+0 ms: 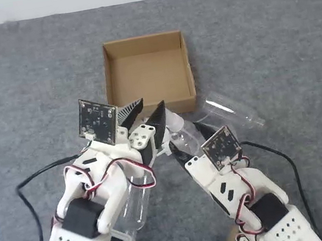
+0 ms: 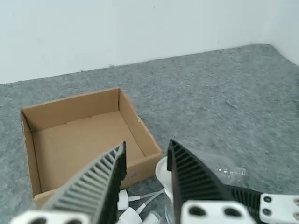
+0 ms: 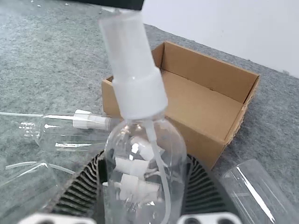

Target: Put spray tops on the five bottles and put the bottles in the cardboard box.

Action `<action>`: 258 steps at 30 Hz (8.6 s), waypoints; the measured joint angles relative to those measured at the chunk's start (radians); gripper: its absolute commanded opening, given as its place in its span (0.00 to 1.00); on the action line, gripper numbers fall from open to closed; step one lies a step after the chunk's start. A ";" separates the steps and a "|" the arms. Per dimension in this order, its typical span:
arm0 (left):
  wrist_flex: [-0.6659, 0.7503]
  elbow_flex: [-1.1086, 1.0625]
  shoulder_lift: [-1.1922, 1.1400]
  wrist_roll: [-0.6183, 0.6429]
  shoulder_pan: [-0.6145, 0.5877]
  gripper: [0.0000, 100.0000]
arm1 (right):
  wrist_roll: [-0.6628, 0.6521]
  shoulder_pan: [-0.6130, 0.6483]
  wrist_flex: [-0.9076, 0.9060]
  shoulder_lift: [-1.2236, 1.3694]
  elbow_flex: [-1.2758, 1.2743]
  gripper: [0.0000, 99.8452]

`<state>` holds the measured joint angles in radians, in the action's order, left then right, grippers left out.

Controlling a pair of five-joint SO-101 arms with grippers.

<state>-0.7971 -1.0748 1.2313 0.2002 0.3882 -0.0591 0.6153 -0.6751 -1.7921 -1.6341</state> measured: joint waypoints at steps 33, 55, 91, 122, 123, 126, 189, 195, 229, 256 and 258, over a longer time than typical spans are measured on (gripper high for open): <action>-0.086 0.069 -0.009 -0.078 0.141 0.11 | -0.002 0.000 -0.002 0.000 0.000 0.02; -0.107 0.140 -0.011 -0.002 -0.189 0.11 | -0.002 0.002 0.064 0.000 0.000 0.02; 0.058 -0.083 0.000 -0.084 0.068 0.11 | -0.005 0.029 0.163 0.000 0.000 0.02; -0.207 0.086 -0.011 -0.092 -0.552 0.10 | -0.006 -0.084 0.163 0.000 0.000 0.02; -0.207 0.066 -0.011 -0.092 -0.574 0.10 | -0.006 -0.084 0.163 0.000 0.000 0.02; -0.175 -0.023 -0.011 -0.092 -0.629 0.10 | 0.031 -0.084 0.163 0.000 0.000 0.02; 0.084 -0.313 -0.011 -0.092 -0.732 0.10 | -0.049 -0.083 0.908 1.548 0.922 0.02; 0.084 -0.313 -0.011 -0.092 -0.732 0.10 | -0.049 -0.083 0.908 1.781 1.103 0.02; 0.084 -0.313 -0.008 -0.094 -0.729 0.10 | 0.103 -0.075 0.908 2.572 1.854 0.02; 0.086 -0.313 -0.011 -0.094 -0.732 0.11 | 0.103 -0.035 0.821 2.595 1.875 0.19; 0.086 -0.313 -0.011 -0.094 -0.732 0.11 | 0.103 -0.028 0.798 2.610 1.889 0.19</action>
<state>-0.7112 -1.3878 1.2206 0.1066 -0.3437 0.0437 0.5877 0.1227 0.8178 0.2547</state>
